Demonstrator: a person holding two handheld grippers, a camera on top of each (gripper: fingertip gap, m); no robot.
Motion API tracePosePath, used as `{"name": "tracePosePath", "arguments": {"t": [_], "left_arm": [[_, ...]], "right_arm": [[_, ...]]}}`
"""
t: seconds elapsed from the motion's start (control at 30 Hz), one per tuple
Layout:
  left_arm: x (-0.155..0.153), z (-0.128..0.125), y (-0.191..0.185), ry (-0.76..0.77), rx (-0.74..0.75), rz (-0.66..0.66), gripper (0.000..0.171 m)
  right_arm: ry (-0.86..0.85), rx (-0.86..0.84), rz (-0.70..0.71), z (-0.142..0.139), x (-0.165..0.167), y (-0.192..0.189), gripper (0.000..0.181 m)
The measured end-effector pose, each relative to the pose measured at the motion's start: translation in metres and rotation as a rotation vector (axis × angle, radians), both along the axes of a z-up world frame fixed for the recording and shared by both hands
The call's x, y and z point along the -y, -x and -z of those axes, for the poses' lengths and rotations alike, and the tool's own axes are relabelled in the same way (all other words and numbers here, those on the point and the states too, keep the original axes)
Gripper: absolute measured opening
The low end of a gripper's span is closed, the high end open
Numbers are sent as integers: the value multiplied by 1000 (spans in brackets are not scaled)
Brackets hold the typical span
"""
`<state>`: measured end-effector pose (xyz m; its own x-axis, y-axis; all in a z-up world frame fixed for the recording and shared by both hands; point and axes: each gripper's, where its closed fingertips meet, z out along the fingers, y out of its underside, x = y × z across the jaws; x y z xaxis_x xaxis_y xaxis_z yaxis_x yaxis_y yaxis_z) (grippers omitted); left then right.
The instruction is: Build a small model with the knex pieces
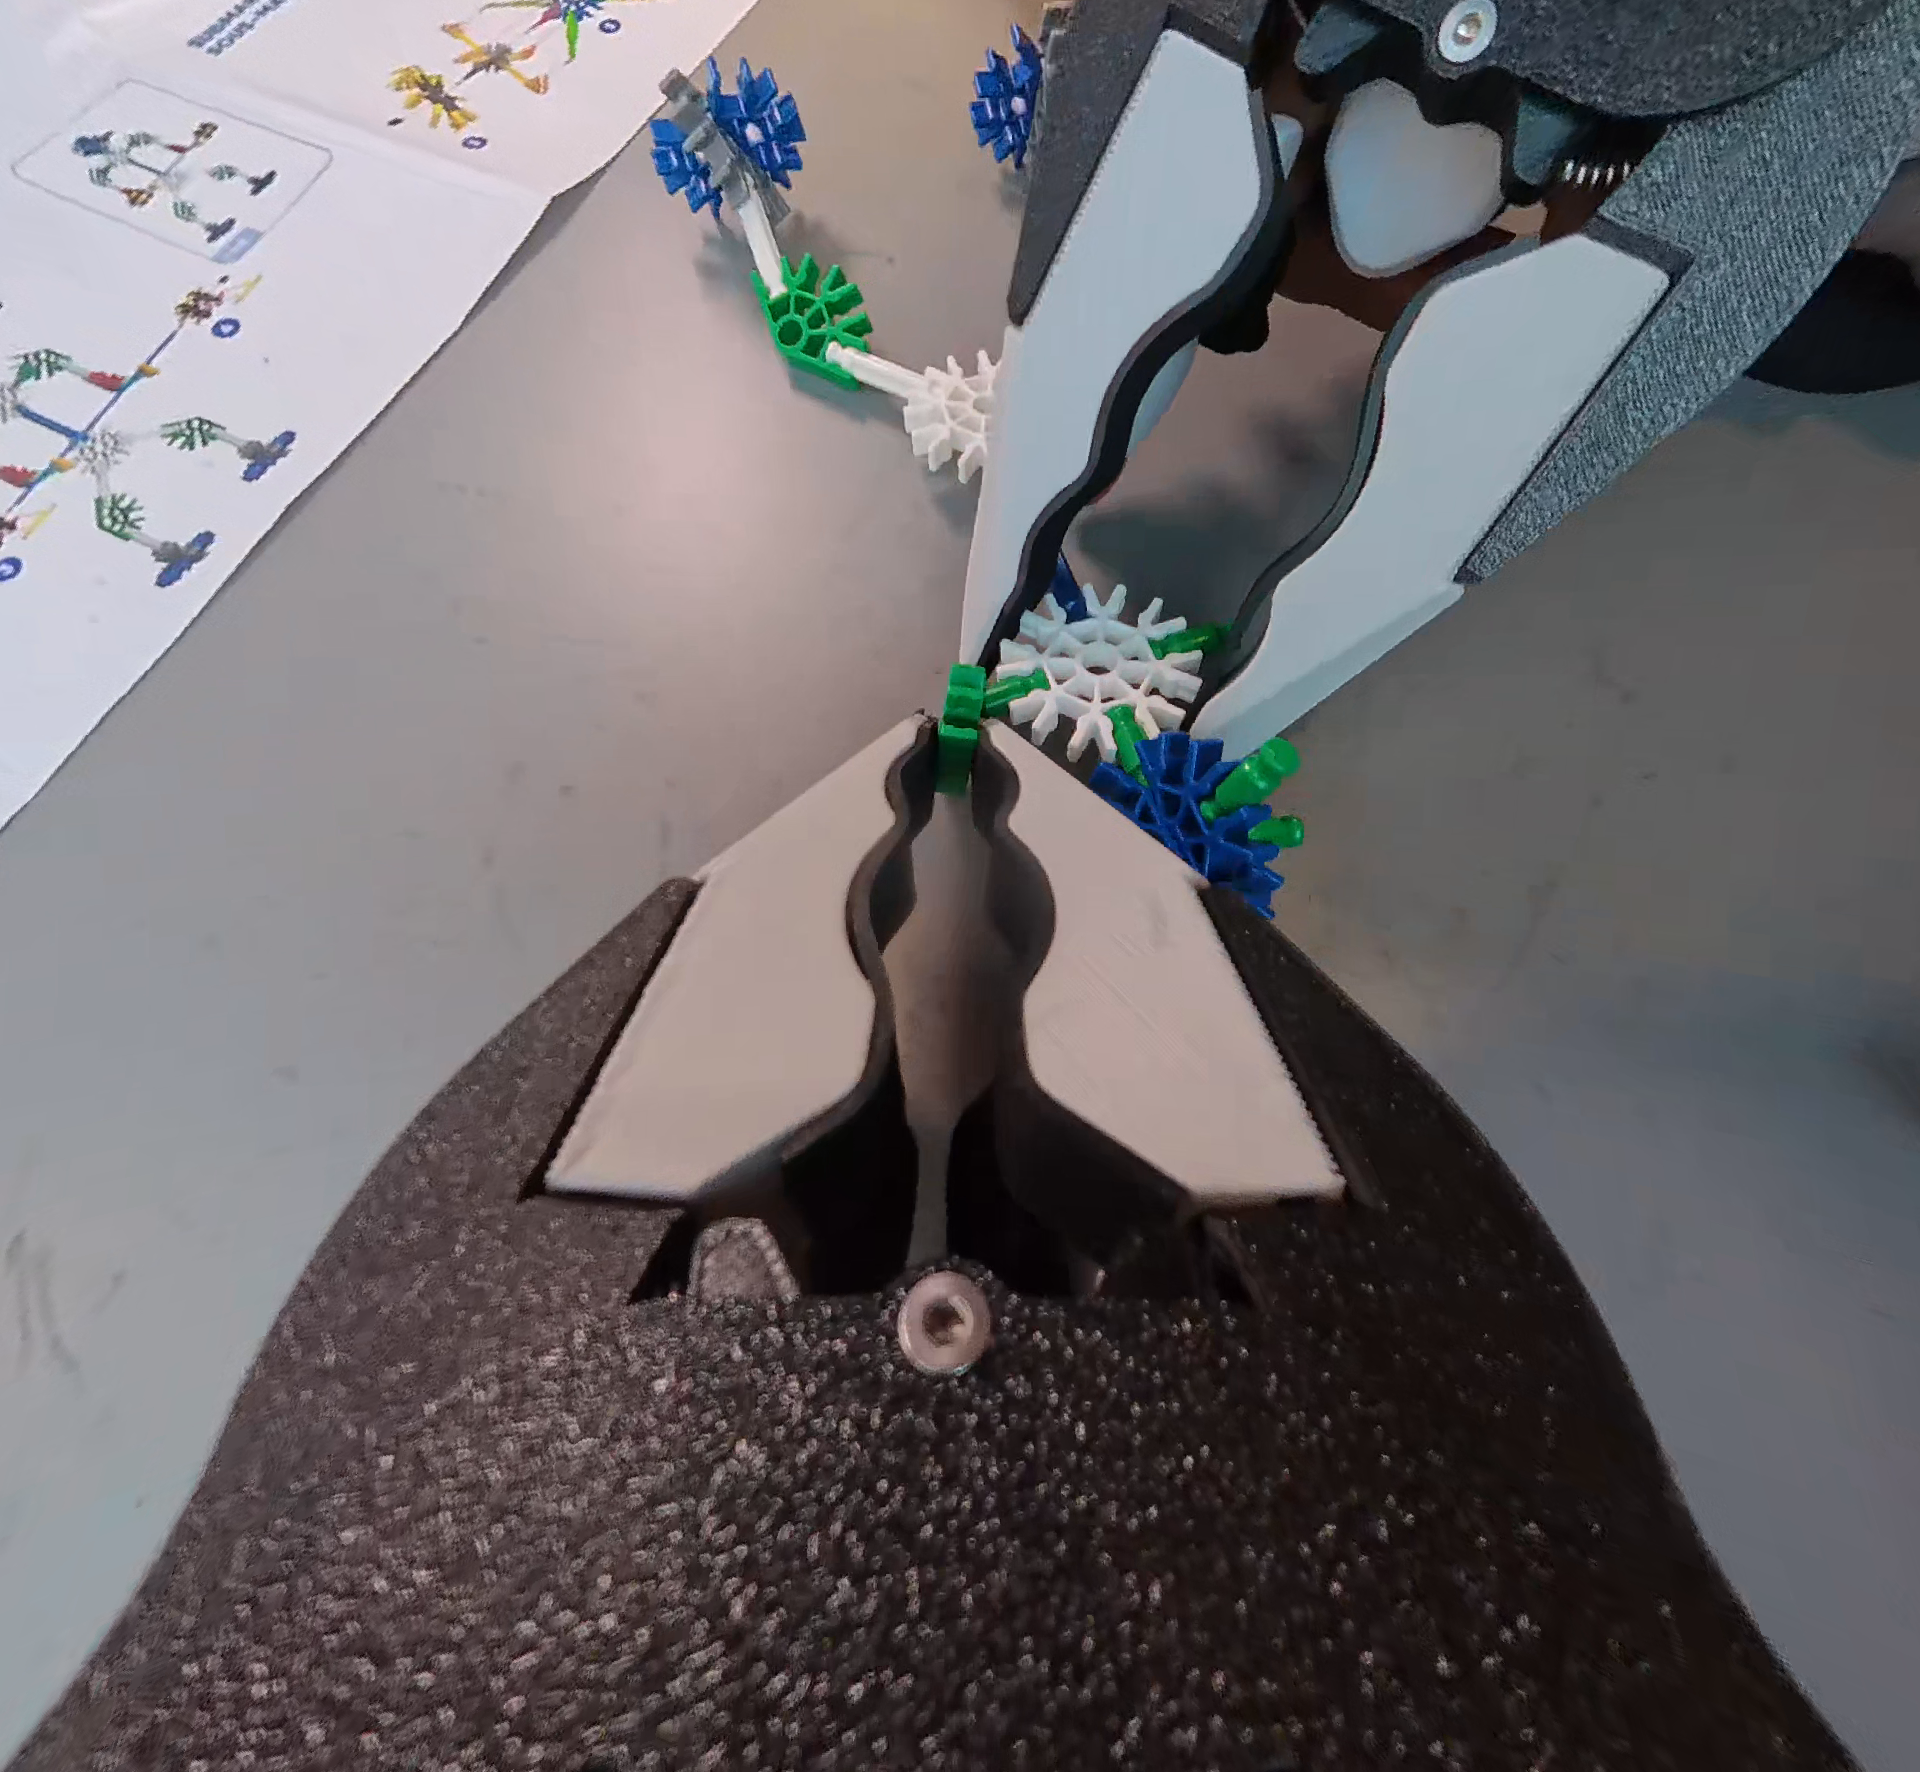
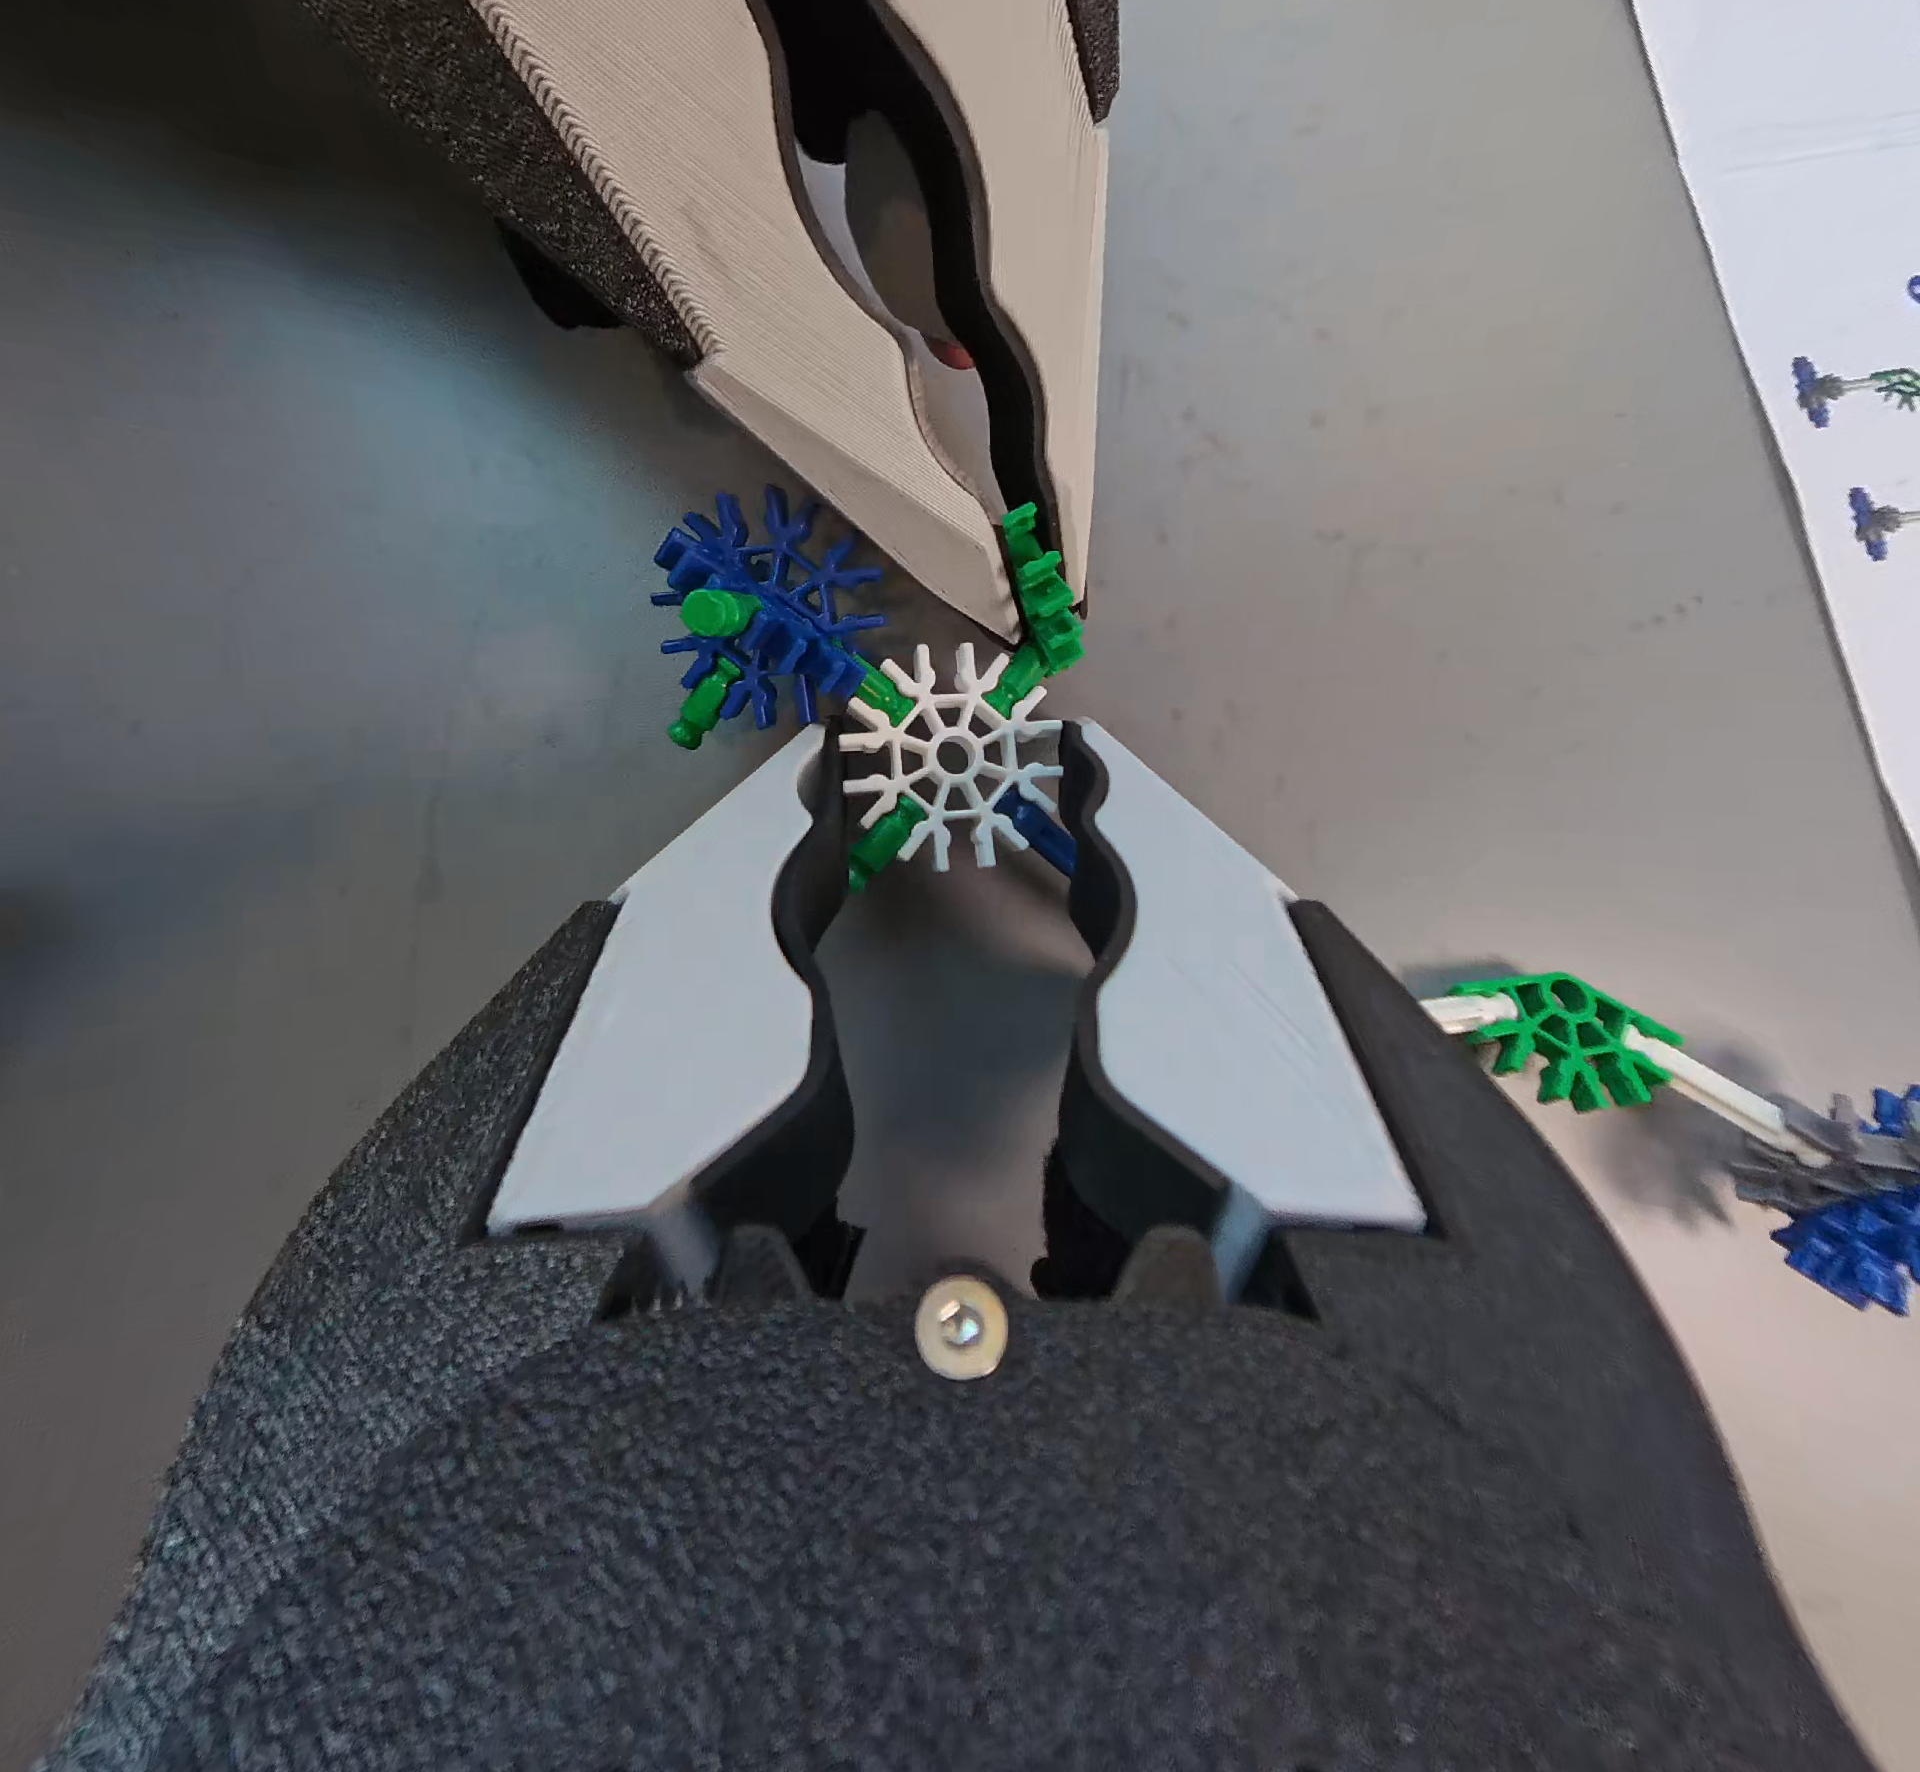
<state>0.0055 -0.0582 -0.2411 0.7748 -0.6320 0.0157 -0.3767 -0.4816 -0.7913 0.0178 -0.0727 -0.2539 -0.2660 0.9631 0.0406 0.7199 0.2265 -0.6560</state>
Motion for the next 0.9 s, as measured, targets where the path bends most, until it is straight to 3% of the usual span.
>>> {"name": "tracePosePath", "arguments": {"t": [0.1,0.23,0.33,0.43,0.5,0.57,0.67,0.73,0.83,0.9], "left_arm": [[0,-1,3,33,31,-50,6],[-4,-3,10,158,262,-98,6],[-9,-5,12,160,276,-129,6],[-12,-6,10,116,205,-163,6],[-14,-5,9,41,66,-159,6],[-14,-10,6,-75,-79,-87,6],[-8,-23,2,-146,-98,15,5],[-15,-20,39,-191,-265,-53,5],[-9,-39,46,-182,-30,-39,5],[-10,-58,45,-147,232,-52,5]], "right_arm": [[-4,1,21,0,0,3,39],[-35,-34,64,-6,-2,13,39],[-100,-39,89,-8,-9,16,39],[-108,-41,104,-8,-13,14,39],[-74,-38,96,-7,-15,12,39],[58,-70,73,-13,-12,9,39],[184,-98,-2,-27,-5,-1,39],[300,-129,-14,-40,-1,-10,39],[288,-184,-52,-51,-4,-20,40],[254,-192,-56,-50,-6,-18,40]]}}
